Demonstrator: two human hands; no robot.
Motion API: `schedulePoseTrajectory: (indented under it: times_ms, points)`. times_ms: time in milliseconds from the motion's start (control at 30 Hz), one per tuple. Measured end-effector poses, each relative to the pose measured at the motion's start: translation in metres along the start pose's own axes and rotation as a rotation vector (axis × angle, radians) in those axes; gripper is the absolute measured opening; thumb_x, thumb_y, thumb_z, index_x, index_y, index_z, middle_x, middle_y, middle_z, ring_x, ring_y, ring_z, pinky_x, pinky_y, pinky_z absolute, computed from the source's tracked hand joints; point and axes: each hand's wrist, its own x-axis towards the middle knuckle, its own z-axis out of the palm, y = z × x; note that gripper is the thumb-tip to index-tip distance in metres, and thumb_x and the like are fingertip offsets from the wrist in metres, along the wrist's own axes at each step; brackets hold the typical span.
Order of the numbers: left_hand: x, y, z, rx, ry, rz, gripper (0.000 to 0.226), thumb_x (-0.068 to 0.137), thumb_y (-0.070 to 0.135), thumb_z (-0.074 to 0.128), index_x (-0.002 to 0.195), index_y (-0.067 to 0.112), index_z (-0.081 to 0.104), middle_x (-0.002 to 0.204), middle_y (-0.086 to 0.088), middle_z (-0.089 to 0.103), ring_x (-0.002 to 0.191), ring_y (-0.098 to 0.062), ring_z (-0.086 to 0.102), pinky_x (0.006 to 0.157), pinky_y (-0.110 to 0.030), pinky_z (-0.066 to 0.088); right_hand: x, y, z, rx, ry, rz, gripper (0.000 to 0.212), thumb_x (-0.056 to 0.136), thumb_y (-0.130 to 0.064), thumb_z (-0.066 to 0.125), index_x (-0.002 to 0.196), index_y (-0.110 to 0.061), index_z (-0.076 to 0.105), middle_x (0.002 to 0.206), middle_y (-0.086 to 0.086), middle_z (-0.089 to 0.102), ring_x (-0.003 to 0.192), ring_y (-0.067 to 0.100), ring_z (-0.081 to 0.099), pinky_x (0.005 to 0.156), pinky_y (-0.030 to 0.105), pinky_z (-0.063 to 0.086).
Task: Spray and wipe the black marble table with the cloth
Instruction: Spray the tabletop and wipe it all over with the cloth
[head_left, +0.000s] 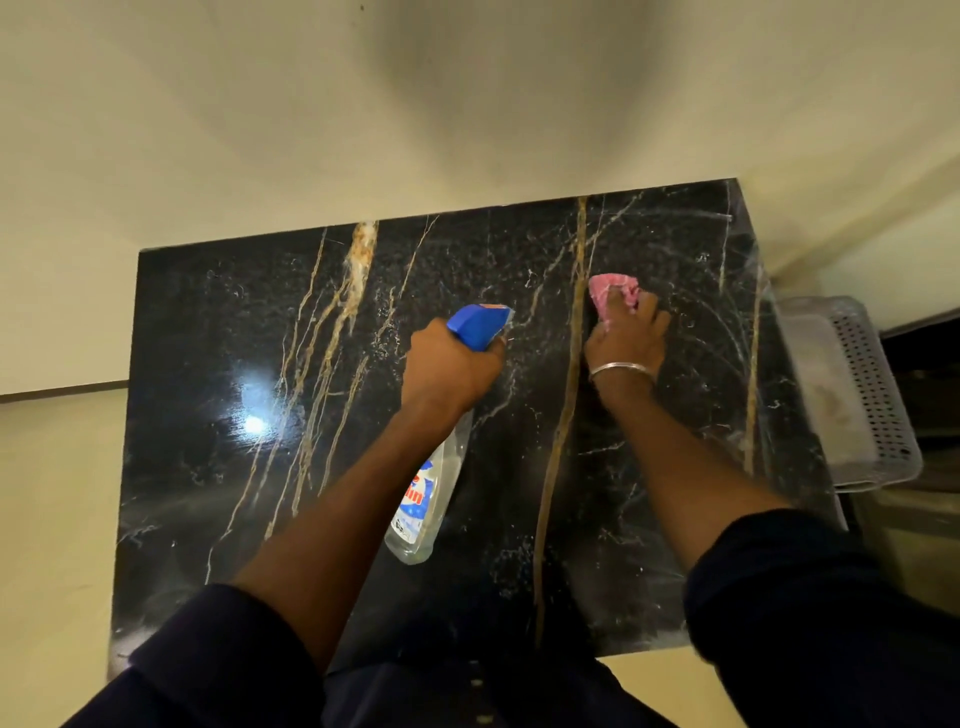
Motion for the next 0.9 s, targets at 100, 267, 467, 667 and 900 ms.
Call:
schedulePoseTrajectory:
  times_ms: [100,267,467,667,900]
  points:
    - [-0.010,-0.003,0.003,0.003,0.021,-0.016,0.024,0.083,0.029,0.070,0.094,0.011,0.060,0.064,0.004,0.054,0.053,-0.006,0.052,0.052,-0.018,0.040,-0.043,-0.044,0.015,0.017,-0.013,-0.166,0.053,0.084,-0.022,0.055,0.136,-0.024,0.046,0.134,0.016,0.045,0.106,0.033,0.047,0.081,0.040,0.048]
    - [-0.024,-0.006,0.005,0.011,0.028,-0.013,0.021,0.081,0.028,0.071,0.086,0.011,0.061,0.062,0.001,0.054,0.051,-0.009,0.051,0.051,-0.021,0.042,-0.089,-0.076,0.029,0.034,-0.109,-0.392,0.034,0.079,-0.021,0.067,0.112,-0.015,0.062,0.122,0.014,0.056,0.095,0.031,0.054,0.074,0.039,0.049]
    - [-0.034,-0.012,0.011,0.010,-0.016,-0.020,0.021,0.082,0.030,0.070,0.087,0.013,0.059,0.064,0.003,0.055,0.054,-0.008,0.053,0.054,-0.022,0.044,-0.063,0.003,0.012,-0.038,-0.058,-0.260,0.057,0.083,-0.023,0.053,0.139,-0.025,0.045,0.134,0.017,0.046,0.103,0.036,0.049,0.078,0.042,0.046]
    - [-0.046,-0.010,0.022,-0.012,-0.026,0.011,0.024,0.083,0.029,0.069,0.093,0.010,0.060,0.069,-0.001,0.059,0.058,-0.009,0.056,0.059,-0.027,0.052,-0.044,0.060,-0.003,-0.025,-0.008,-0.029,0.054,0.085,-0.022,0.058,0.137,-0.021,0.046,0.133,0.017,0.044,0.110,0.040,0.045,0.085,0.047,0.045]
    - [-0.066,-0.013,0.023,0.005,0.016,-0.020,0.022,0.081,0.028,0.070,0.088,0.009,0.062,0.070,-0.005,0.062,0.058,-0.014,0.058,0.061,-0.034,0.056,-0.106,-0.014,0.023,0.062,-0.013,-0.191,0.051,0.081,-0.021,0.058,0.131,-0.025,0.050,0.131,0.017,0.048,0.099,0.033,0.050,0.077,0.040,0.047]
